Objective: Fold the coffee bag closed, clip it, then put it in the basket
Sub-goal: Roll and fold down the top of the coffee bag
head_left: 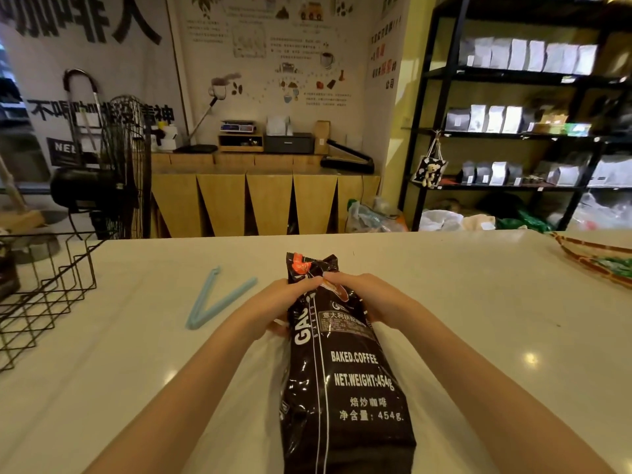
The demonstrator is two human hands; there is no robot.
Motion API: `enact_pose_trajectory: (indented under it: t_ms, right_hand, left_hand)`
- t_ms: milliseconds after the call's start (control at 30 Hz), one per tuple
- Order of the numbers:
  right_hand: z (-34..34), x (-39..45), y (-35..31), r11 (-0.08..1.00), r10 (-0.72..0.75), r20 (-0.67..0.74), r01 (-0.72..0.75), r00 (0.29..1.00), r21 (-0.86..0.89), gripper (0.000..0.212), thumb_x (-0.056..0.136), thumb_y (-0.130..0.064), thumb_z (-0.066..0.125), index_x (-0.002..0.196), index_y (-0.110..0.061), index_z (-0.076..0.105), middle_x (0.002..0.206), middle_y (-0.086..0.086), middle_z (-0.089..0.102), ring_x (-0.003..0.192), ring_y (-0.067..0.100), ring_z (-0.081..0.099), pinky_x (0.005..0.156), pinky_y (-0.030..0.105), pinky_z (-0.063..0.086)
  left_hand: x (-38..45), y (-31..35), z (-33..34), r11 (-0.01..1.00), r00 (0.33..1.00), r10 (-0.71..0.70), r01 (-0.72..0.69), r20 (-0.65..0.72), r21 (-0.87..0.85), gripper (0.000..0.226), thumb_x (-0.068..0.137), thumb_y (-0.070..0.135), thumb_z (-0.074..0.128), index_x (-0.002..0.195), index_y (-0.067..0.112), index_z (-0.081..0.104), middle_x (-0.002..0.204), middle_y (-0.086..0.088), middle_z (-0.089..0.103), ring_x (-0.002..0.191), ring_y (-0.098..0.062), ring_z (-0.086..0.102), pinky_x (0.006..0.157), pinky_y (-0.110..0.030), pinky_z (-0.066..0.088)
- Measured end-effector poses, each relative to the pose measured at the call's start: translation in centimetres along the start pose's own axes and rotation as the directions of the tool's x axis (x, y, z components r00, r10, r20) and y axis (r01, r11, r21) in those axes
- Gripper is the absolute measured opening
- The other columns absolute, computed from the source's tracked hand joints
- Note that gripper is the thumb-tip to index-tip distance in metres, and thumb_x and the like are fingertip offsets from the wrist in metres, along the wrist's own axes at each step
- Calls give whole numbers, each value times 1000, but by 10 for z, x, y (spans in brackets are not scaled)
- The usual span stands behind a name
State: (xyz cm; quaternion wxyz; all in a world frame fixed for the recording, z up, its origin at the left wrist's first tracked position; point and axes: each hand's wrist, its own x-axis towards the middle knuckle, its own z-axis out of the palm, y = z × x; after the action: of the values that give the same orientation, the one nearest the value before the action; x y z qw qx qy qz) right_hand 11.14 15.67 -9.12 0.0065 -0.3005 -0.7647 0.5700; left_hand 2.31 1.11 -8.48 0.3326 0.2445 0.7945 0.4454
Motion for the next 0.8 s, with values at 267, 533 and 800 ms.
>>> enact_pose_trajectory:
  t_ms: [267,533,800]
  right_hand:
    - [4,-3,-8,987,-78,-83,88,994,132,58,67,-47,71,104,-4,62,99,13,71,89,26,69,82,36,54]
    - [-2,-38,-50,845,-447,-297,508,844,170,42,73,-33,71,106,-11,61,99,11,70,87,24,69,77,35,56]
    - [-5,-57,-83,669,-653,-395,737,646,98,25,74,-26,71,95,-26,58,93,-3,70,83,10,69,72,26,57]
  left_hand:
    - [-11,11,-4,993,994,106,-106,10,-53,31,76,48,60,93,24,57,96,-4,68,93,-24,64,87,-46,51]
    - [-33,50,-16,885,910,375,-408,-175,-223,23,77,28,66,94,31,51,89,8,65,79,-7,62,60,-22,44]
    - [-43,74,-26,735,787,520,-610,-332,-294,45,72,20,70,113,26,52,103,6,66,90,-8,63,67,-20,46]
